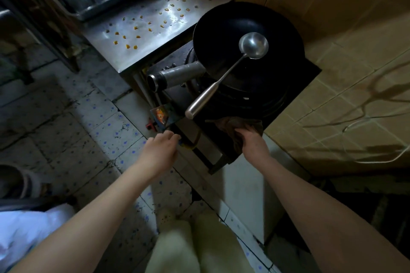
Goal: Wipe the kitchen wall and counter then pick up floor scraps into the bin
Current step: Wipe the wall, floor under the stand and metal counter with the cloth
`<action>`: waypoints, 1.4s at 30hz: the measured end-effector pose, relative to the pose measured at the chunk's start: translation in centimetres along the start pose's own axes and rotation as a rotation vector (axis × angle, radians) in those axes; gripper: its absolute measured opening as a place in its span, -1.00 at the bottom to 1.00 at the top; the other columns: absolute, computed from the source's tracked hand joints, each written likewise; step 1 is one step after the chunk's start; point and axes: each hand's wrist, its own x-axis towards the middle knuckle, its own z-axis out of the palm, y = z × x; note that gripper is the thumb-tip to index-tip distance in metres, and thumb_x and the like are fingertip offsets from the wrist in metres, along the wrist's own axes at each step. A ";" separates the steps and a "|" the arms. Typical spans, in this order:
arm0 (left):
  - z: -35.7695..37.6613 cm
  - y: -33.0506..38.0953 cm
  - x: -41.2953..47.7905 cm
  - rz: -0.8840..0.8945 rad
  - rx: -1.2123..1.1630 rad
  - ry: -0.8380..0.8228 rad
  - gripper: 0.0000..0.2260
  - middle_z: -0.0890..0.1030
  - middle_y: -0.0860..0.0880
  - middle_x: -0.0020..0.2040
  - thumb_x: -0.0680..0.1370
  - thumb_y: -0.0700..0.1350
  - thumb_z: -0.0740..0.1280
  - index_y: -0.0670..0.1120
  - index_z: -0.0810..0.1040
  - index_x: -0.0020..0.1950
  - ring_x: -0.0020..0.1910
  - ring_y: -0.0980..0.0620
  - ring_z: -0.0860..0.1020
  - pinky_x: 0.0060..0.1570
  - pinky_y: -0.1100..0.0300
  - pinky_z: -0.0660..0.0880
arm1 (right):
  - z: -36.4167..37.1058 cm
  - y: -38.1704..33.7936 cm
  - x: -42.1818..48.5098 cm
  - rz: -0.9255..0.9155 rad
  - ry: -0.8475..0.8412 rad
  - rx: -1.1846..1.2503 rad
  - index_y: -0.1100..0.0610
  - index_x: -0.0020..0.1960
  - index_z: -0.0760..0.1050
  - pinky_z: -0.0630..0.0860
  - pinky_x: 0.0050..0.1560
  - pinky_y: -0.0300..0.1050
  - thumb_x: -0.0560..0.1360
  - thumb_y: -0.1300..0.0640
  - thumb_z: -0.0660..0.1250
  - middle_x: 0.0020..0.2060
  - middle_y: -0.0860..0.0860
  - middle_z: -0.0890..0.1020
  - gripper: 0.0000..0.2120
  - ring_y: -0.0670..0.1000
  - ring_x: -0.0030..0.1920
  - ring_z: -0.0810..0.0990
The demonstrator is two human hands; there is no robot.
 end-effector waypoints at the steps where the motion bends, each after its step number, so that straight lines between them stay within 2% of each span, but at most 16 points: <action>1: -0.1 -0.1 0.0 0.006 -0.001 0.004 -0.59 0.34 -0.05 0.40 0.62 -0.09 0.13 -0.08 0.23 0.47 0.31 -0.05 0.39 0.24 0.06 0.41 | 0.1 -0.2 0.1 0.019 0.001 0.001 0.02 0.32 0.45 0.39 0.31 0.02 0.50 0.27 0.21 0.35 0.09 0.41 -0.59 0.14 0.35 0.35; 6: -0.3 -1.9 -0.3 -0.026 -0.079 0.066 -0.60 0.39 -0.02 0.35 0.59 -0.12 0.19 -0.02 0.31 0.43 0.23 -0.02 0.45 0.20 0.08 0.43 | 1.8 -2.2 -0.9 0.016 0.034 0.000 0.00 0.28 0.47 0.47 0.19 0.03 0.44 0.36 0.21 0.29 0.06 0.45 -0.53 0.15 0.28 0.40; 9: -0.4 -4.1 0.1 0.003 -0.053 0.062 -0.62 0.41 -0.02 0.33 0.57 -0.11 0.22 0.00 0.34 0.40 0.23 -0.04 0.45 0.17 0.07 0.44 | 3.3 -4.9 -0.7 -0.002 0.036 0.015 -0.02 0.27 0.47 0.43 0.25 -0.05 0.46 0.33 0.22 0.31 0.03 0.44 -0.55 0.14 0.31 0.38; 12: -0.8 -7.1 1.2 0.013 -0.013 0.037 -0.63 0.40 -0.07 0.36 0.58 -0.10 0.21 -0.04 0.34 0.39 0.26 -0.07 0.44 0.16 0.04 0.44 | 4.6 -7.4 0.0 0.017 0.010 -0.001 -0.01 0.31 0.42 0.40 0.31 -0.04 0.52 0.31 0.17 0.37 0.01 0.39 -0.59 0.13 0.37 0.34; 14: -1.3 -9.4 2.1 0.034 -0.008 0.028 -0.64 0.40 -0.06 0.35 0.58 -0.09 0.19 -0.03 0.35 0.38 0.24 -0.07 0.45 0.14 0.04 0.43 | 5.1 -9.0 0.5 0.027 0.031 0.104 0.03 0.32 0.43 0.39 0.32 0.00 0.57 0.30 0.11 0.35 0.04 0.42 -0.61 0.13 0.35 0.37; 16: -2.1 -12.0 3.2 0.061 0.004 0.011 -0.65 0.39 -0.04 0.34 0.57 -0.08 0.19 -0.01 0.35 0.37 0.23 -0.07 0.44 0.12 0.05 0.42 | 5.2 -10.9 0.7 0.046 0.114 0.275 0.09 0.29 0.47 0.41 0.28 -0.07 0.59 0.29 0.11 0.26 0.07 0.50 -0.66 0.11 0.28 0.45; 20: -4.3 -17.9 6.0 0.149 0.076 -0.033 -0.61 0.36 -0.04 0.36 0.56 -0.07 0.19 -0.01 0.31 0.40 0.23 -0.08 0.44 0.10 0.06 0.40 | 6.7 -15.1 1.8 0.241 0.222 0.373 0.06 0.32 0.45 0.43 0.15 -0.09 0.59 0.24 0.13 0.16 0.16 0.57 -0.66 0.18 0.16 0.52; 23: -6.3 -22.4 8.1 0.222 0.103 -0.030 -0.62 0.39 -0.04 0.33 0.56 -0.07 0.19 -0.01 0.33 0.39 0.20 -0.10 0.46 0.07 0.05 0.41 | 7.8 -19.2 3.8 0.329 0.412 0.544 0.15 0.26 0.48 0.39 0.22 -0.29 0.58 0.31 0.15 0.22 0.10 0.53 -0.70 0.11 0.25 0.49; 25: -7.6 -24.9 9.4 0.263 0.107 -0.034 -0.63 0.41 -0.06 0.31 0.56 -0.07 0.19 -0.03 0.35 0.37 0.17 -0.12 0.47 0.04 0.04 0.41 | 8.3 -21.3 5.5 0.388 0.501 0.517 0.17 0.23 0.49 0.38 0.29 -0.18 0.57 0.33 0.14 0.26 0.05 0.51 -0.71 0.05 0.29 0.46; 26: -8.2 -26.0 10.1 0.282 0.113 -0.040 -0.64 0.41 -0.06 0.31 0.56 -0.07 0.18 -0.03 0.35 0.36 0.17 -0.12 0.46 0.03 0.04 0.40 | 8.5 -22.3 6.3 0.429 0.514 0.519 0.16 0.24 0.49 0.39 0.27 -0.14 0.58 0.31 0.13 0.24 0.03 0.52 -0.71 0.04 0.27 0.47; 28: -9.2 -27.9 11.3 0.317 0.134 -0.048 -0.64 0.41 -0.06 0.31 0.57 -0.07 0.16 -0.03 0.35 0.36 0.16 -0.12 0.46 0.02 0.05 0.40 | 8.7 -24.1 7.6 0.510 0.530 0.615 0.14 0.28 0.45 0.38 0.13 -0.19 0.59 0.26 0.13 0.13 -0.01 0.54 -0.71 0.02 0.20 0.51; 29: -9.6 -28.7 11.9 0.331 0.145 -0.046 -0.64 0.41 -0.06 0.31 0.57 -0.07 0.16 -0.03 0.34 0.37 0.16 -0.12 0.46 0.01 0.06 0.40 | 8.8 -25.0 8.2 0.526 0.533 0.687 0.12 0.30 0.44 0.35 0.12 -0.23 0.60 0.24 0.14 0.12 -0.04 0.53 -0.70 -0.02 0.20 0.49; 32: -10.6 -30.5 13.6 0.373 0.159 -0.049 -0.63 0.40 -0.07 0.33 0.58 -0.06 0.17 -0.04 0.33 0.39 0.15 -0.14 0.46 0.00 0.04 0.40 | 8.6 -27.2 10.0 0.479 0.574 0.736 0.05 0.25 0.49 0.19 0.24 -0.33 0.59 0.28 0.14 0.23 -0.07 0.43 -0.69 -0.12 0.28 0.35; 35: -11.5 -31.3 15.3 0.405 0.164 -0.051 -0.64 0.42 -0.05 0.30 0.58 -0.05 0.18 -0.02 0.34 0.37 0.15 -0.12 0.46 0.01 0.05 0.42 | 8.3 -28.1 12.1 0.476 0.590 0.626 0.09 0.26 0.48 0.09 0.35 -0.34 0.57 0.35 0.13 0.40 0.01 0.33 -0.65 -0.05 0.41 0.26; 38: -12.1 -31.7 17.4 0.431 0.154 -0.045 -0.66 0.44 -0.04 0.27 0.58 -0.05 0.19 -0.03 0.36 0.35 0.14 -0.11 0.47 0.01 0.07 0.42 | 8.3 -28.4 14.3 0.515 0.618 0.570 0.10 0.27 0.50 0.11 0.38 -0.28 0.54 0.40 0.14 0.42 0.07 0.35 -0.60 0.00 0.44 0.28; 42: -12.6 -32.0 20.1 0.449 0.147 -0.035 -0.63 0.42 -0.05 0.32 0.58 -0.05 0.20 -0.05 0.34 0.38 0.15 -0.09 0.50 0.01 0.08 0.44 | 9.3 -28.5 16.9 0.552 0.611 0.569 0.05 0.29 0.48 0.15 0.39 -0.23 0.55 0.37 0.15 0.43 0.03 0.34 -0.60 0.00 0.45 0.27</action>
